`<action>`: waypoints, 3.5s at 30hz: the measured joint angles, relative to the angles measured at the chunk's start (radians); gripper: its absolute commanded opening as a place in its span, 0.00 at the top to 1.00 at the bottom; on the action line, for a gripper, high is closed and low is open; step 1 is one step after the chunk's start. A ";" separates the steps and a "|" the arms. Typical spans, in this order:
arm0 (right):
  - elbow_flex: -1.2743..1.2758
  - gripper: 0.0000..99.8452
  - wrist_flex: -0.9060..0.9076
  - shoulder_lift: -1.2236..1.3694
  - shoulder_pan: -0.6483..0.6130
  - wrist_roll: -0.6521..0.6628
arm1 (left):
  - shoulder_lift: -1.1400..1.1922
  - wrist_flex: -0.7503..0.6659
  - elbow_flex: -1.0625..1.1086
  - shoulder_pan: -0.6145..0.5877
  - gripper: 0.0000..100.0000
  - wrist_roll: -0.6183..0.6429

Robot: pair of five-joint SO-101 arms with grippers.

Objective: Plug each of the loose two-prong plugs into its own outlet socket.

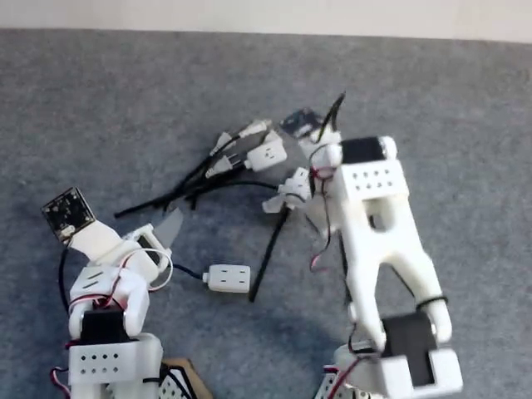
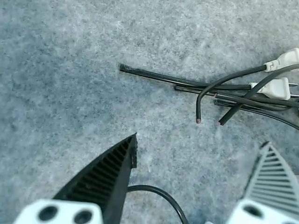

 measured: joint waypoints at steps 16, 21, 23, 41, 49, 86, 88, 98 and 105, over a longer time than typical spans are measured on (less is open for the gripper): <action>0.097 0.94 -0.130 -0.132 -0.236 -0.031 | 0.000 0.008 0.000 0.000 0.61 0.000; 0.097 0.94 -0.302 0.120 -0.212 0.092 | 0.000 0.008 0.000 0.000 0.61 0.000; 0.097 0.94 -0.333 0.193 -0.193 0.155 | 0.000 0.008 0.000 0.000 0.61 0.000; 0.095 0.79 -0.485 0.382 -0.063 0.322 | 0.000 0.008 0.000 0.000 0.61 0.000; 0.094 0.82 -0.557 0.430 -0.078 0.298 | 0.000 0.008 0.000 0.000 0.61 -0.002; 0.074 0.83 -0.483 0.439 -0.120 -0.038 | 0.000 0.008 0.000 0.000 0.61 -0.003; 0.074 0.83 -0.491 0.439 -0.120 -0.054 | 0.000 0.008 0.000 0.000 0.61 -0.003; 0.095 1.00 -0.506 0.436 -0.107 -0.063 | 0.000 0.008 0.000 0.000 0.61 -0.003; 0.095 1.00 -0.502 0.433 -0.107 -0.080 | 0.000 0.008 0.000 0.000 0.61 -0.003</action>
